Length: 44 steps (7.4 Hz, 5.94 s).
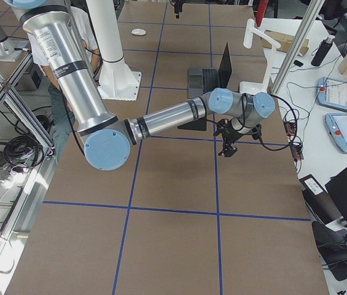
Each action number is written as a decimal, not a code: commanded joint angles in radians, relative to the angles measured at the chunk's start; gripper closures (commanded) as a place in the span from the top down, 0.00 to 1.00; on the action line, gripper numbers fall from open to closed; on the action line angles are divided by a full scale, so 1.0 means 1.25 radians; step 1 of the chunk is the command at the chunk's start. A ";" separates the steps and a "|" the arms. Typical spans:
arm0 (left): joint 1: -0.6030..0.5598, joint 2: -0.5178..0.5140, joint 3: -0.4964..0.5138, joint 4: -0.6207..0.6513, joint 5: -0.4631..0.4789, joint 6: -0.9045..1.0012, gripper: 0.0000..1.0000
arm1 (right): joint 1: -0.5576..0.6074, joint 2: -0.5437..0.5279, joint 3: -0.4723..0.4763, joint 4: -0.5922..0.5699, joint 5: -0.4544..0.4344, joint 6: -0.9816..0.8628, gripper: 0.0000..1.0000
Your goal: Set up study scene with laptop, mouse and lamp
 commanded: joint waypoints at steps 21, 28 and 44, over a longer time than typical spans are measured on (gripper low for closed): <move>0.893 0.411 0.160 -0.707 0.500 -0.768 0.99 | -0.002 -0.061 0.038 0.212 0.008 0.135 1.00; 1.006 0.392 0.246 -0.806 0.517 -0.890 0.99 | -0.002 -0.063 0.049 0.212 0.010 0.135 1.00; 1.035 0.426 0.304 -0.942 0.521 -0.916 0.36 | -0.006 -0.072 0.066 0.212 0.010 0.160 1.00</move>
